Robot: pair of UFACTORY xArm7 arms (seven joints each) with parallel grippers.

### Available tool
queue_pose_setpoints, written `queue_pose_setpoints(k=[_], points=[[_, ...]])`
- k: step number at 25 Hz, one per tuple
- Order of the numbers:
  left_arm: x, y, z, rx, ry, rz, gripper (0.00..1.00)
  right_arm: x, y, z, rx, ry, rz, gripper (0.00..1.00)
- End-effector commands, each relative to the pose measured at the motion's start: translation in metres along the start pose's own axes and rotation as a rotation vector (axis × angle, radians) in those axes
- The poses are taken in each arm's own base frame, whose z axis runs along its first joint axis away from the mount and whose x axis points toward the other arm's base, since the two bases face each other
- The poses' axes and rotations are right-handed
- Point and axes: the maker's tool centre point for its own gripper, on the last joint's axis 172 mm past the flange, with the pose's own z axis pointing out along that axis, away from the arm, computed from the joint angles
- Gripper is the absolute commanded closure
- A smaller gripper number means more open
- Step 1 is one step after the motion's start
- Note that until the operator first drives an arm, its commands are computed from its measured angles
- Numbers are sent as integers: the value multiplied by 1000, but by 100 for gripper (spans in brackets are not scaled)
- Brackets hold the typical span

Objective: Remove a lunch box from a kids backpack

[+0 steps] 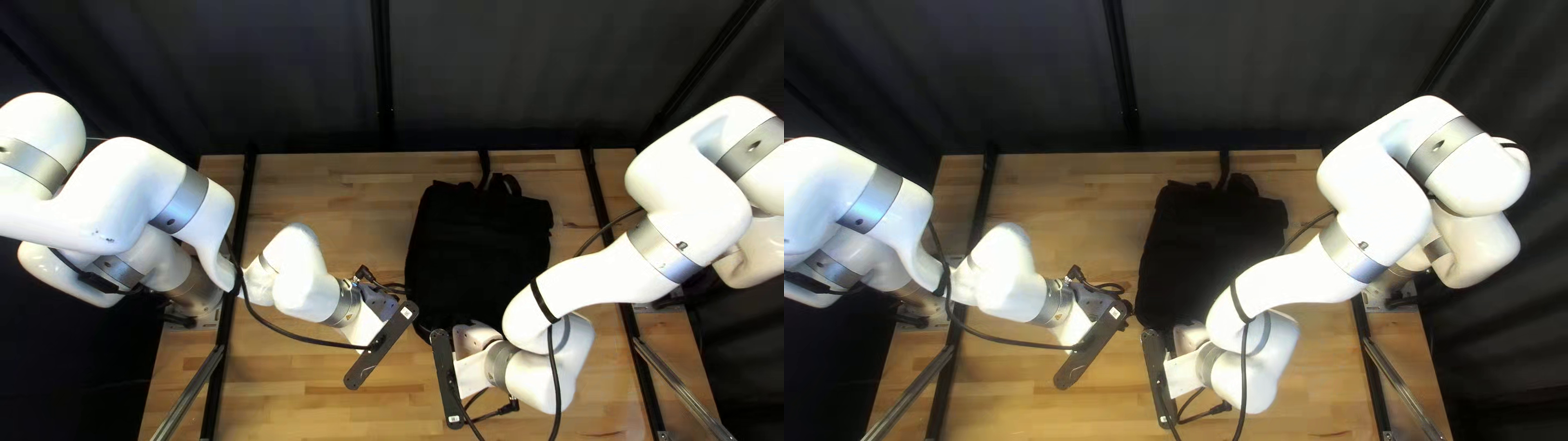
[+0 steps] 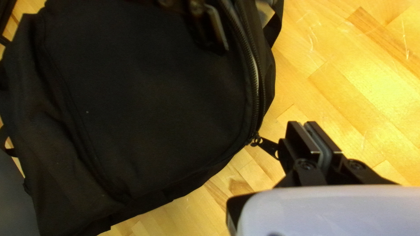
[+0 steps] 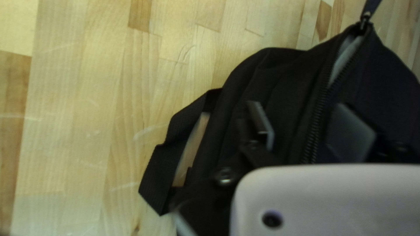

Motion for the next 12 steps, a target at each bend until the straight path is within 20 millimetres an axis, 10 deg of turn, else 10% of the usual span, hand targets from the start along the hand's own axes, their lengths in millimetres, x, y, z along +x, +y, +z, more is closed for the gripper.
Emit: queue_pose_setpoints(k=[1,12], points=[[-12,-9,4,1,0,-9,100,8,-9,-8,21,21,-15,100],[-63,-43,3,-18,3,-65,100,18,-40,-26,96,95,-57,100]])
